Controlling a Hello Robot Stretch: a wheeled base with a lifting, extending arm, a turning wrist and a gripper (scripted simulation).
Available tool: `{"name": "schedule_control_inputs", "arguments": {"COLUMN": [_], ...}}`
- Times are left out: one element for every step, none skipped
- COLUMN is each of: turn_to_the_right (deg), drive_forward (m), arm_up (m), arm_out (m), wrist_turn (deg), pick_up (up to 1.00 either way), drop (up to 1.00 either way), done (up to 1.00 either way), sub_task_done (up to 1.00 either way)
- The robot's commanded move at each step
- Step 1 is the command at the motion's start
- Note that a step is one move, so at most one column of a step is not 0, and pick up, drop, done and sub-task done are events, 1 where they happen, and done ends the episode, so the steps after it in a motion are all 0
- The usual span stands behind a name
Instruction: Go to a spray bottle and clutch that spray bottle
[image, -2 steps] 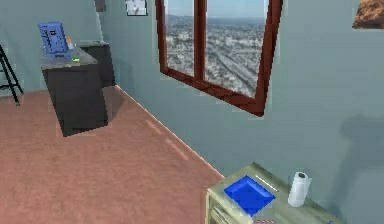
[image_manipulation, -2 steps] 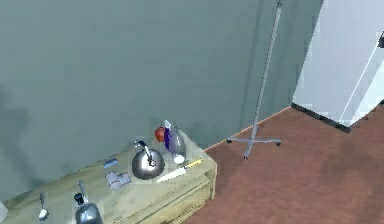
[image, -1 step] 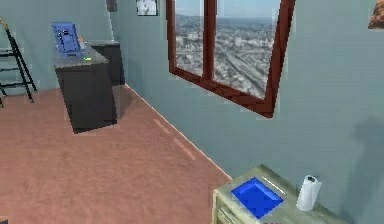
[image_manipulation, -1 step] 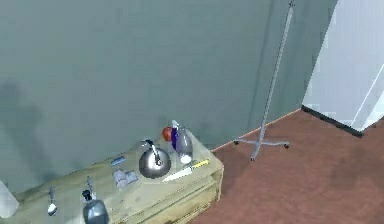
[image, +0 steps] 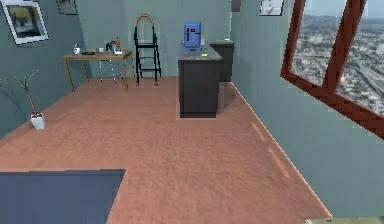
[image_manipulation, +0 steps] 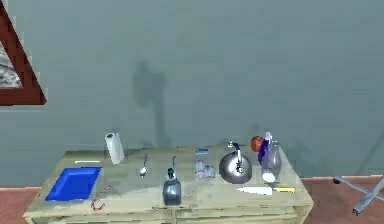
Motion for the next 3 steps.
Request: {"name": "schedule_control_inputs", "arguments": {"turn_to_the_right": [0.0,45.0,45.0], "drive_forward": [0.20,0.00,0.00], "arm_up": [0.00,0.00,0.00], "arm_out": [0.00,0.00,0.00], "wrist_turn": [0.0,0.0,0.0], "pick_up": [0.00,0.00,0.00], "drop": [0.00,0.00,0.00], "done": [0.00,0.00,0.00], "sub_task_done": [0.00,0.00,0.00]}}
